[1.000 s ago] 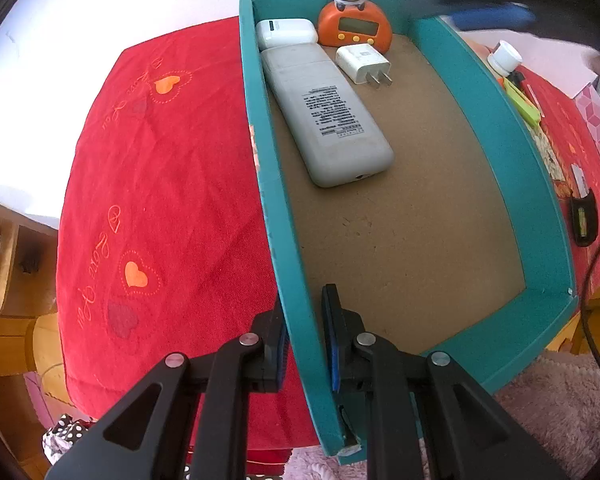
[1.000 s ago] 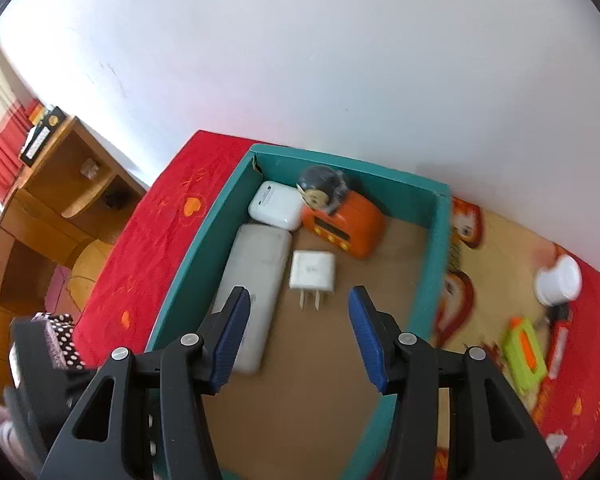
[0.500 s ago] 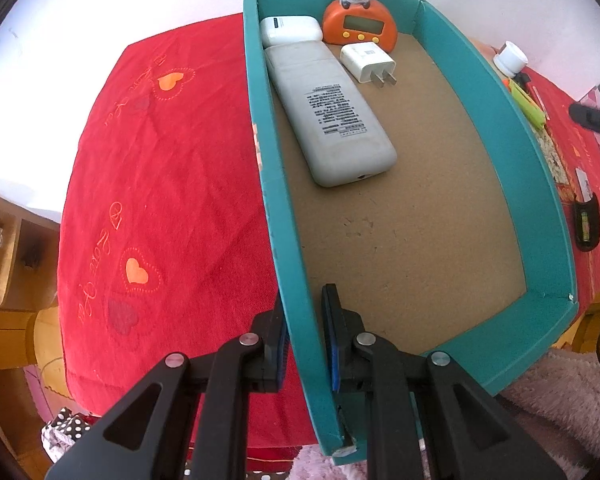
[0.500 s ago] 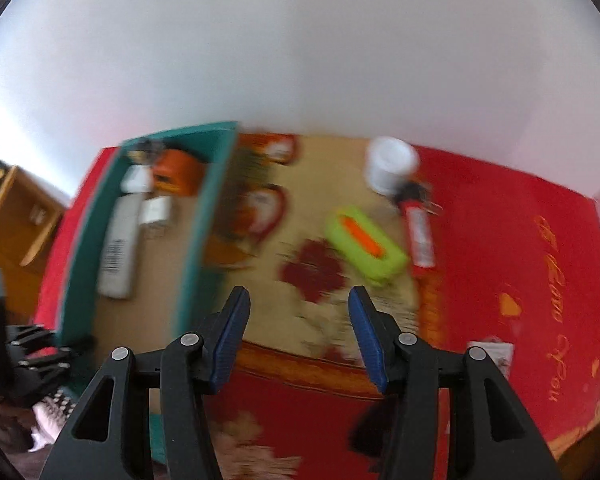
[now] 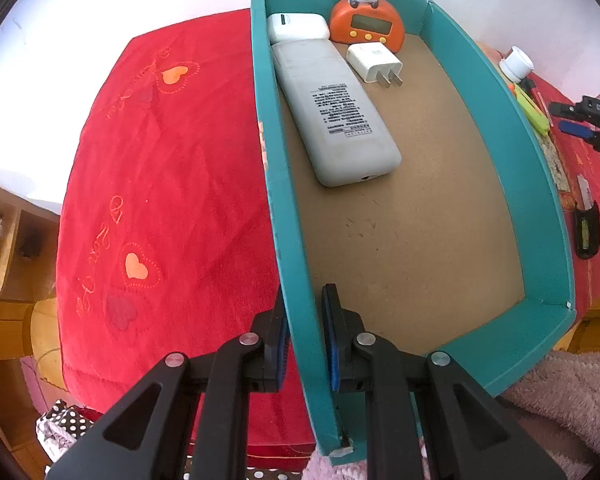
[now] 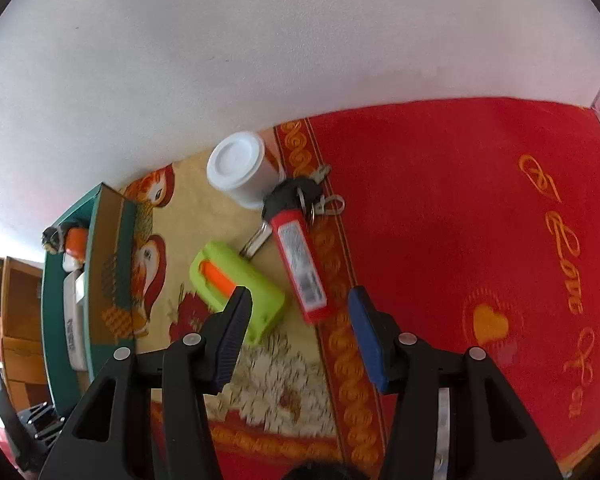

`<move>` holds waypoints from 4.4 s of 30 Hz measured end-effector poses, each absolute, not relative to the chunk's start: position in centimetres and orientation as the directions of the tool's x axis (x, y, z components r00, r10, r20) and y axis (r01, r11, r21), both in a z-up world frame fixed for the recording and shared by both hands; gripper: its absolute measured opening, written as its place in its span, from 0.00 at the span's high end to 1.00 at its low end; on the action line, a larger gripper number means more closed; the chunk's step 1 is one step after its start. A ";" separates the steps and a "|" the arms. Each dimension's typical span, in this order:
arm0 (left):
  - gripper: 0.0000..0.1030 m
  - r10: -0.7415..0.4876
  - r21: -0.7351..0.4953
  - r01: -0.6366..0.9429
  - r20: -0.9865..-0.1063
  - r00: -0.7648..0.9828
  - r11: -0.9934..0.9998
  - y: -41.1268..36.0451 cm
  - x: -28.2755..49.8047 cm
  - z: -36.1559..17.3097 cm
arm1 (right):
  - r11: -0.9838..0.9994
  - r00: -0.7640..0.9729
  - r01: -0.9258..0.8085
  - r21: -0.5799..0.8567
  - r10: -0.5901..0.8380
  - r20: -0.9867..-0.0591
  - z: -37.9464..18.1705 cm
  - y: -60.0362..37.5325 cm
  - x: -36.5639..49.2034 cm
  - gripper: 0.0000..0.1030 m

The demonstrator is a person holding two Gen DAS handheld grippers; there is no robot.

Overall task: Organize objects
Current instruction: 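Move the right gripper to the red stick beside the keys, then grasp the red stick with the right gripper and lift it, then carry the red stick into the teal box beside the clock and release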

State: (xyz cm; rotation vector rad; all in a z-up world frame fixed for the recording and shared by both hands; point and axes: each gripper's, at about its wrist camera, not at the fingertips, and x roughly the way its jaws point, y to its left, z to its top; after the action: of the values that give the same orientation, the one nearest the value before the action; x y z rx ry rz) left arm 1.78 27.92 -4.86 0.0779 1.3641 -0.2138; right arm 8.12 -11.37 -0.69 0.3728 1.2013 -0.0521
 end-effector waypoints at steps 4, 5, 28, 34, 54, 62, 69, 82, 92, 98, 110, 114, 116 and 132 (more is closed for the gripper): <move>0.87 -0.106 -0.074 0.168 -0.976 0.192 0.983 28.1 1.6 -5.0 | 0.948 0.358 0.221 0.231 0.141 -0.923 -1.5 -11.3 9.5 0.49; 0.87 -0.105 -0.073 0.165 -0.975 0.194 0.984 28.2 1.5 -5.0 | 0.951 0.356 0.217 0.222 0.135 -0.925 -1.7 -11.2 9.7 0.49; 0.87 -0.088 -0.061 0.137 -0.975 0.203 0.989 28.0 1.2 -5.3 | 0.932 0.322 0.295 0.210 0.110 -0.940 -2.4 -12.1 10.8 0.81; 0.87 -0.081 -0.053 0.138 -0.976 0.204 0.989 27.9 1.1 -5.2 | 0.893 0.329 0.351 0.281 0.164 -0.930 -2.7 -13.4 9.4 0.88; 0.87 -0.066 -0.041 0.150 -0.983 0.170 0.988 27.2 2.1 -5.0 | 0.907 0.408 0.243 0.343 0.225 -0.885 1.8 -10.4 6.3 0.88; 0.87 -0.080 -0.054 0.140 -0.978 0.192 0.989 27.7 1.4 -4.8 | 0.931 0.422 0.060 0.360 0.303 -0.854 5.0 -2.8 7.4 0.88; 0.87 -0.087 -0.057 0.148 -0.975 0.204 0.987 28.1 0.6 -4.5 | 0.931 0.382 -0.067 0.358 0.356 -0.853 5.6 3.8 9.5 0.88; 0.87 -0.109 -0.076 0.156 -0.971 0.213 0.985 28.7 0.0 -4.0 | 0.988 0.325 -0.122 0.095 0.130 -0.937 1.9 11.6 15.3 0.88; 0.87 -0.123 -0.087 0.169 -0.969 0.215 0.982 29.1 -0.1 -3.9 | 0.990 0.297 -0.136 -0.035 0.007 -0.955 -0.9 13.3 17.1 0.88; 0.87 -0.127 -0.090 0.172 -0.969 0.214 0.981 29.2 0.0 -4.0 | 0.984 0.311 -0.152 -0.097 -0.046 -0.949 -1.9 14.5 18.2 0.88; 0.87 -0.121 -0.085 0.172 -0.970 0.213 0.981 28.9 0.2 -4.1 | 0.994 0.325 -0.113 0.002 0.039 -0.945 -0.8 11.9 18.3 0.81; 0.87 -0.119 -0.083 0.170 -0.970 0.213 0.982 28.8 0.2 -4.1 | 0.993 0.339 -0.114 0.038 0.075 -0.938 0.1 11.2 17.6 0.75; 0.87 -0.117 -0.081 0.170 -0.970 0.213 0.982 28.7 0.3 -4.1 | 0.991 0.343 -0.119 0.057 0.095 -0.935 0.8 10.5 16.9 0.72; 0.87 -0.111 -0.075 0.169 -0.971 0.212 0.983 28.6 0.2 -4.3 | 0.977 0.359 -0.132 0.168 0.205 -0.911 4.9 9.9 12.7 0.70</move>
State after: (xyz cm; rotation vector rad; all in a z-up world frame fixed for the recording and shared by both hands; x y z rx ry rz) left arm 0.17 28.58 -4.30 0.0502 1.3431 -0.1941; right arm 12.72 9.93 4.88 0.0697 1.1841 0.2174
